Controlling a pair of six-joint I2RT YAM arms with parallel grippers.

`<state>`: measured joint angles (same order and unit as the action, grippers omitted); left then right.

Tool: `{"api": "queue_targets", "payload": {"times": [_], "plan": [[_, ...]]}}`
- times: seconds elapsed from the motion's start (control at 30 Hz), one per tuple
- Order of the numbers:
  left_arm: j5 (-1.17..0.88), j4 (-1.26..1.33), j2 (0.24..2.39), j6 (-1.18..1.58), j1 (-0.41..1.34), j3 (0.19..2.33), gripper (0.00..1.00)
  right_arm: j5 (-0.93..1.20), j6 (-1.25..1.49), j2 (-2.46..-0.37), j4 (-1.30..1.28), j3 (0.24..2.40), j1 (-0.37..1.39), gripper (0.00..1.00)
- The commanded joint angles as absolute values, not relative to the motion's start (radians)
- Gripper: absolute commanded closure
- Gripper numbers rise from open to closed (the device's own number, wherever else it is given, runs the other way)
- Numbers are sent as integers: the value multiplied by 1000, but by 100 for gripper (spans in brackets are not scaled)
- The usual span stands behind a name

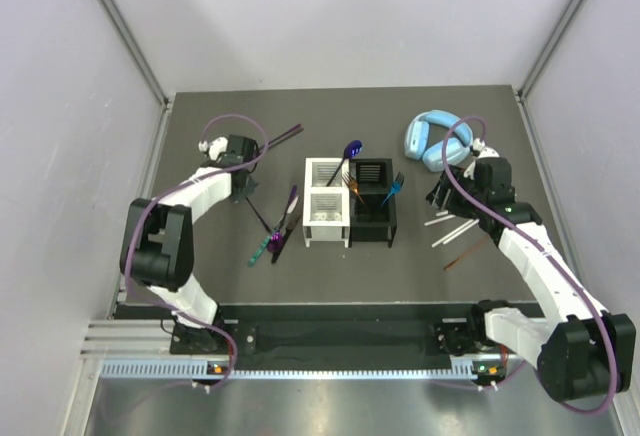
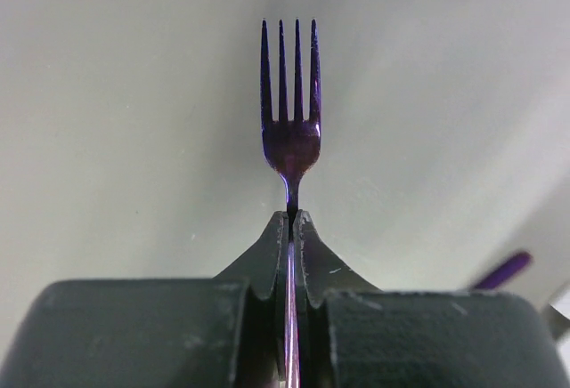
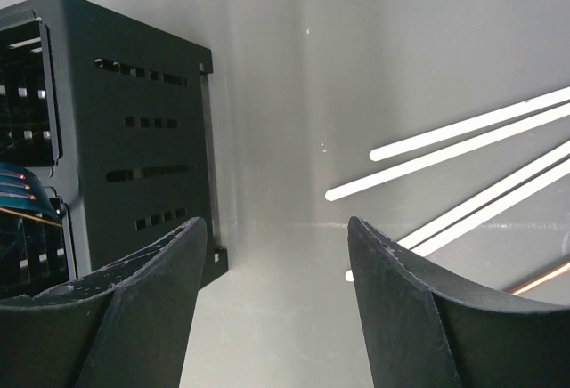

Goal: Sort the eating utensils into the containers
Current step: Pick up the fork at the center of the board.

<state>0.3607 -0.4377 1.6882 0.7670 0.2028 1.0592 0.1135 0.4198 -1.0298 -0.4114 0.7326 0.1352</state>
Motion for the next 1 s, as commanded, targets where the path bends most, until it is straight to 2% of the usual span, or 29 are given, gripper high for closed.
{"api": "queue_targets", "payload": {"times": [0.0,0.23,0.47,0.67,0.97], "plan": [[408,-341,1583,738,232,1026,100,127,416,-1029,-377,732,129,35],[492,-239,1454,692,339,968,100,123,416,-1022,-379,733,127,35],[627,-118,1232,595,460,913,100,124,414,-1029,-384,741,127,35],[575,-52,1140,520,495,922,100,126,419,-1037,-382,741,127,35],[425,92,1203,483,610,985,100,130,425,-1035,-382,741,127,35]]}}
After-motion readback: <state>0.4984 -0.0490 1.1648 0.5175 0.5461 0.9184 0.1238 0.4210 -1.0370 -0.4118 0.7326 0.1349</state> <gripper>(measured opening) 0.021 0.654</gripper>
